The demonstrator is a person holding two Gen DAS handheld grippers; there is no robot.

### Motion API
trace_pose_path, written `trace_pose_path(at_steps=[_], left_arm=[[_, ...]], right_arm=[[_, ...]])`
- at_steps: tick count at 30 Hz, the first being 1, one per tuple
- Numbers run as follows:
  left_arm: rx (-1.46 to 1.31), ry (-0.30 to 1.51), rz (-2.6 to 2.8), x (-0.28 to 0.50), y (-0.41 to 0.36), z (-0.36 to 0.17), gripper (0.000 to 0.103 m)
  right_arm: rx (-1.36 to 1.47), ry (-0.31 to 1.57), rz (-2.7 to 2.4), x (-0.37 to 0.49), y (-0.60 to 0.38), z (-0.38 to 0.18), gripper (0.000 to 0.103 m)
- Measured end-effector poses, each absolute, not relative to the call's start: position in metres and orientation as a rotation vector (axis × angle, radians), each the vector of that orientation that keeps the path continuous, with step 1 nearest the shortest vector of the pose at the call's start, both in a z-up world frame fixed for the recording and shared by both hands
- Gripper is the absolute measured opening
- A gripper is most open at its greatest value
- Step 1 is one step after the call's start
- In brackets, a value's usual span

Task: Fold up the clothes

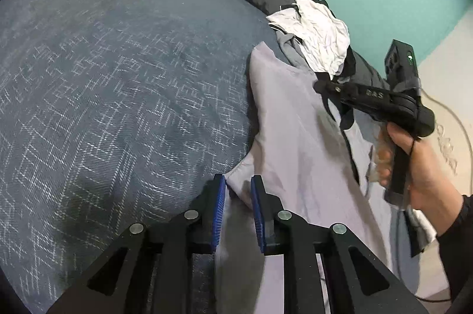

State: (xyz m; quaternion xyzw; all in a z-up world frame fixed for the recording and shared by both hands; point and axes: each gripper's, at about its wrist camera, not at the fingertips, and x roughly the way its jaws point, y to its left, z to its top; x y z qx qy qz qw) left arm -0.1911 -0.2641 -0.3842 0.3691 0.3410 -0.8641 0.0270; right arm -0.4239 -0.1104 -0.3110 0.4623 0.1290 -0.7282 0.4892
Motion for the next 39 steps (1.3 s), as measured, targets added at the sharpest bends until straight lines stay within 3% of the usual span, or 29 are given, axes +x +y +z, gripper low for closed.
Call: trace_pose_path(at_steps=[1, 5, 12, 16, 27, 34, 39], left_arm=[[1.141, 1.053, -2.67, -0.192, -0.265, -0.386, 0.011], [1.083, 1.114, -2.674, -0.181, -0.269, -0.386, 0.003], [0.989, 1.327, -2.505, -0.152, -0.297, -0.404, 0.0], [0.963, 1.268, -2.571, -0.155, -0.296, -0.389, 0.0], [1.234, 0.909, -2.621, -0.189, -0.253, -0.386, 0.007], [1.214, 0.821, -2.667, -0.206, -0.249, -0.386, 0.032], [1.208, 0.714, -2.697, -0.212, -0.244, -0.384, 0.034]], right_arm=[[1.134, 0.309, -1.77, -0.423, -0.103, -0.311, 0.002], [1.144, 0.298, -1.749, -0.413, -0.1, -0.311, 0.002], [1.122, 0.338, -1.705, -0.391, -0.111, -0.308, 0.002], [1.111, 0.333, -1.694, -0.385, -0.11, -0.306, 0.002], [1.105, 0.239, -1.716, -0.376, -0.058, -0.291, 0.002], [1.118, 0.224, -1.719, -0.366, -0.022, -0.29, 0.002], [1.132, 0.221, -1.733, -0.368, -0.01, -0.291, 0.002]])
